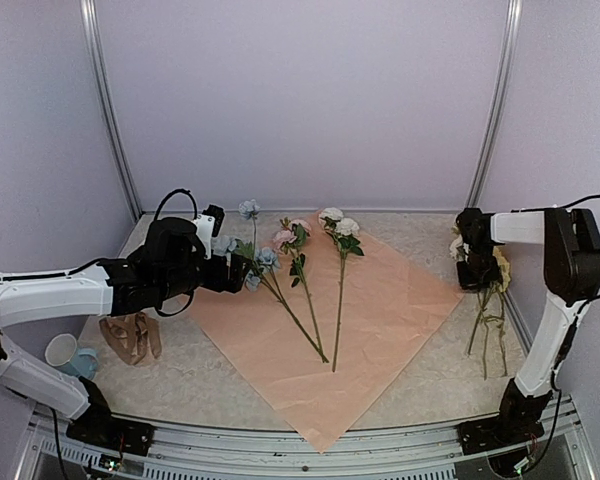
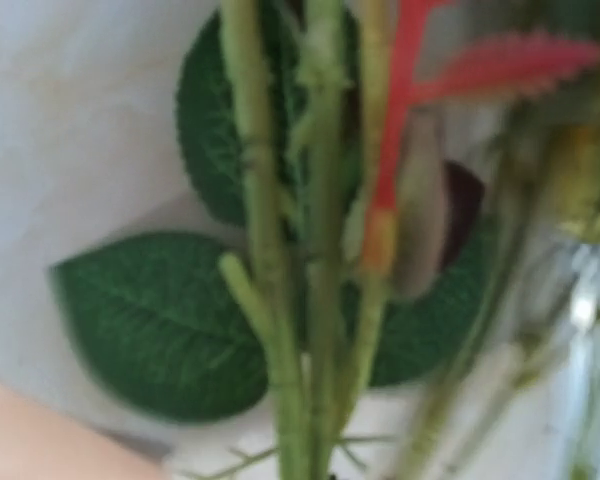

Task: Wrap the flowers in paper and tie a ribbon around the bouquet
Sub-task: Pick up the fake flower from the corner of the board, then place the fake flower on the flattened wrapping paper.

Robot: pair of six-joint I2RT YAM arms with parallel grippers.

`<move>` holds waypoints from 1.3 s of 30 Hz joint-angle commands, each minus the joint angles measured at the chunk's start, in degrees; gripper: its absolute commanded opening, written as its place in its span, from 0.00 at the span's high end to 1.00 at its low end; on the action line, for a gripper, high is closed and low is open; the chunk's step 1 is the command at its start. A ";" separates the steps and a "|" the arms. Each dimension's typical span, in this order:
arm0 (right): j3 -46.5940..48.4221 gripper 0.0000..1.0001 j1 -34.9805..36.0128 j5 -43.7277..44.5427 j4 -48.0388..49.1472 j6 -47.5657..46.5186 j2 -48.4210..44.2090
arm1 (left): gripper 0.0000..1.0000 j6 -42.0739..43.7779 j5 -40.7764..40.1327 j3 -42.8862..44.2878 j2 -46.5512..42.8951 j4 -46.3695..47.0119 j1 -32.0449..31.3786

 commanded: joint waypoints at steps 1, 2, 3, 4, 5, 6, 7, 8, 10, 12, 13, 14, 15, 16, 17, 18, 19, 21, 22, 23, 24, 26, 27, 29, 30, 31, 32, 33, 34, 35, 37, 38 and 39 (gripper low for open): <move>1.90 1.00 0.27 3.26 -1.21 1.61 -9.65 | 0.01 0.54 -0.34 -0.43 0.15 0.10 -0.40; 2.15 1.00 0.63 3.42 -1.13 1.74 -11.65 | 0.01 0.54 -0.29 -0.34 0.32 0.15 -0.40; 2.63 1.00 1.24 3.26 -0.94 1.67 -13.83 | 0.01 0.49 -0.15 -0.36 0.44 0.27 -0.40; 3.19 1.00 1.96 2.40 -0.36 1.35 -16.04 | 0.01 0.45 0.00 -0.29 0.61 0.36 -0.40; 3.47 1.00 2.91 0.03 0.52 1.01 -18.14 | 0.01 0.45 0.18 -0.17 0.74 0.52 -0.40; 3.68 1.00 3.85 -2.66 1.65 1.12 -20.22 | 0.01 0.45 0.26 -0.14 0.96 0.72 -0.40; 3.63 1.00 4.92 -7.01 3.31 1.26 -22.02 | 0.01 0.49 0.38 -0.14 1.16 0.95 -0.40; 3.18 1.00 5.94 -13.73 5.72 1.45 -23.81 | 0.01 0.53 0.53 -0.02 1.40 1.21 -0.42; 0.47 1.00 8.31 -28.64 13.66 3.45 -26.90 | 0.01 0.54 0.79 0.39 2.09 1.61 -0.40; -3.22 1.00 11.71 -40.06 24.37 8.29 -27.97 | 0.01 0.39 1.21 1.13 2.91 1.64 -0.48; -4.73 1.00 14.14 -43.43 29.81 10.94 -27.64 | 0.01 0.44 1.42 1.68 3.43 1.60 -0.55; -5.78 1.00 16.50 -45.51 35.04 13.53 -26.53 | 0.01 0.47 1.73 2.03 3.70 1.56 -0.61; -6.15 1.00 19.71 -47.04 39.33 17.51 -24.87 | 0.01 0.45 1.87 2.40 3.92 1.54 -0.72; -5.90 1.00 21.81 -48.55 42.75 20.16 -22.37 | 0.01 0.41 2.05 2.62 4.09 1.36 -0.74; -5.04 1.00 23.42 -50.04 45.46 22.67 -19.47 | 0.01 0.37 2.08 2.81 4.15 1.17 -0.81; -3.73 1.00 25.05 -51.62 47.28 24.97 -16.29 | 0.01 0.43 2.16 2.92 4.08 0.89 -0.83; -1.73 1.00 26.42 -53.33 48.54 26.41 -12.77 | 0.01 0.45 1.98 2.93 3.92 0.66 -0.91; 4.04 1.00 28.78 -55.84 47.64 28.12 -5.56 | 0.01 0.52 1.59 2.72 3.48 0.06 -0.92; 6.91 1.00 29.73 -56.09 45.96 28.24 -2.52 | 0.01 0.60 1.23 2.47 3.21 -0.22 -0.92; 9.24 1.00 30.43 -55.64 44.25 28.36 0.57 | 0.01 0.74 0.89 2.26 2.95 -0.51 -0.93; 11.00 1.00 30.80 -55.31 43.17 28.69 4.01 | 0.01 0.86 0.52 1.97 2.65 -0.73 -0.92; 12.98 1.00 30.89 -54.05 42.38 30.04 7.61 | 0.01 1.05 -0.09 1.29 2.08 -0.90 -0.92; 14.00 1.00 30.90 -53.15 41.83 29.96 9.12 | 0.01 1.13 -0.19 1.13 1.91 -0.90 -0.87; 16.39 1.00 30.90 -50.90 39.93 29.01 11.62 | 0.01 1.15 -0.13 0.99 1.92 -0.90 -0.84; 17.31 1.00 30.90 -49.77 39.06 28.33 12.71 | 0.01 1.25 0.00 1.07 2.08 -0.84 -0.79; 18.35 1.00 30.90 -48.76 37.97 27.36 13.81 | 0.01 1.24 0.14 1.15 2.31 -0.77 -0.76; 19.55 1.00 30.90 -47.92 36.58 26.41 14.88 | 0.01 1.19 0.26 1.36 2.48 -0.73 -0.75; 20.92 0.99 30.90 -47.04 34.72 25.33 15.81 | 0.01 1.19 0.38 1.58 2.71 -0.73 -0.75; 22.15 0.93 30.90 -46.22 32.96 24.34 16.73 | 0.01 1.30 0.47 1.81 2.97 -0.73 -0.75; 23.39 0.86 30.90 -45.07 30.90 23.33 17.32 | 0.01 1.40 0.52 2.05 3.08 -0.73 -0.75; 25.58 0.72 30.90 -42.22 26.92 21.05 17.79 | 0.01 1.47 0.59 2.31 3.44 -0.73 -0.75; 26.67 0.67 30.90 -40.31 24.62 19.55 17.66 | 0.01 1.51 0.59 2.32 3.44 -0.77 -0.75; 27.66 0.62 30.90 -37.97 22.07 18.21 17.20 | 0.01 1.56 0.51 2.32 3.47 -0.73 -0.75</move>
